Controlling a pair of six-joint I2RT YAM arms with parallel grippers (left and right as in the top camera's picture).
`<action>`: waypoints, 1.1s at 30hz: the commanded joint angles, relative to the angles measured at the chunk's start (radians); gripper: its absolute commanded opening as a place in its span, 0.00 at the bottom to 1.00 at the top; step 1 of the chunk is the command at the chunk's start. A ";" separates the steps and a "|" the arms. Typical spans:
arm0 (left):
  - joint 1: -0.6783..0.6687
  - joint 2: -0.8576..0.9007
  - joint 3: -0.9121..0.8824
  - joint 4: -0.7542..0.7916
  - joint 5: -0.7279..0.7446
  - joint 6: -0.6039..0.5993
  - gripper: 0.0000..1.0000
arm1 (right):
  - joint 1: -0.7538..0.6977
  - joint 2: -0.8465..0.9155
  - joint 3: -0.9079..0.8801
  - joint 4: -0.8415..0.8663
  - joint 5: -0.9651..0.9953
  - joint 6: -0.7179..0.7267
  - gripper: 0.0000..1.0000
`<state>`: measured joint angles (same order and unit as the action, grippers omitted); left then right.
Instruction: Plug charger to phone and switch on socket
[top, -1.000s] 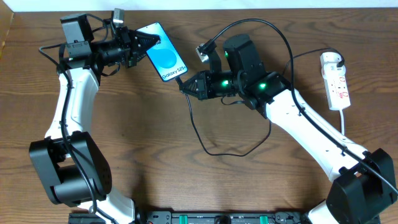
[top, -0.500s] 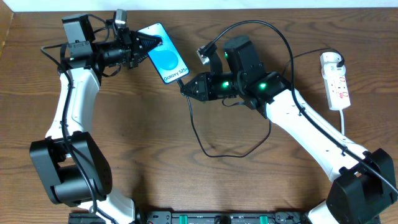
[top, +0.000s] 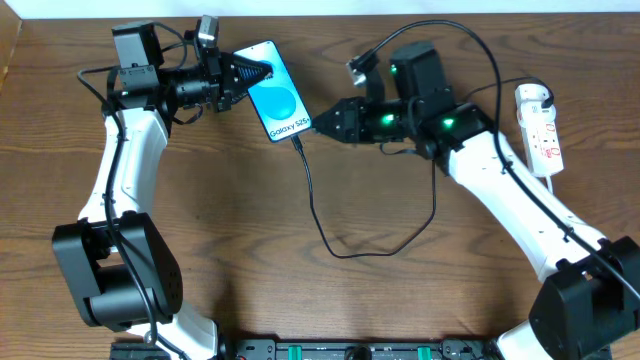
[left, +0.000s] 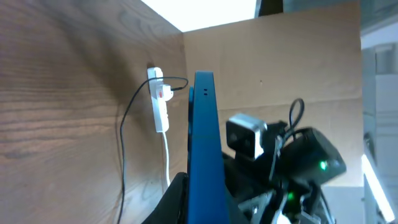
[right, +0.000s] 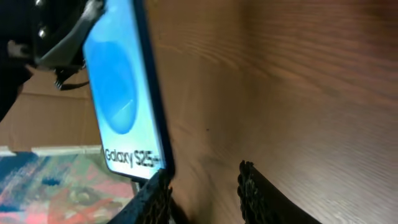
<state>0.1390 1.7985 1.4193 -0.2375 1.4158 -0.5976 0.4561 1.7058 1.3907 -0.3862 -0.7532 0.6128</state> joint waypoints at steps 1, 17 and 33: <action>0.000 -0.014 -0.014 -0.015 0.057 0.129 0.07 | -0.043 -0.033 0.021 -0.034 -0.008 -0.058 0.38; -0.081 0.012 -0.088 -0.406 -0.408 0.488 0.07 | -0.108 -0.033 0.021 -0.236 0.203 -0.178 0.41; -0.101 0.119 0.060 -0.617 -0.527 0.601 0.07 | -0.108 -0.033 0.020 -0.330 0.312 -0.211 0.45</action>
<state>0.0372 1.9106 1.4364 -0.8268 0.9176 -0.0696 0.3470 1.7000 1.3922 -0.7105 -0.4709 0.4274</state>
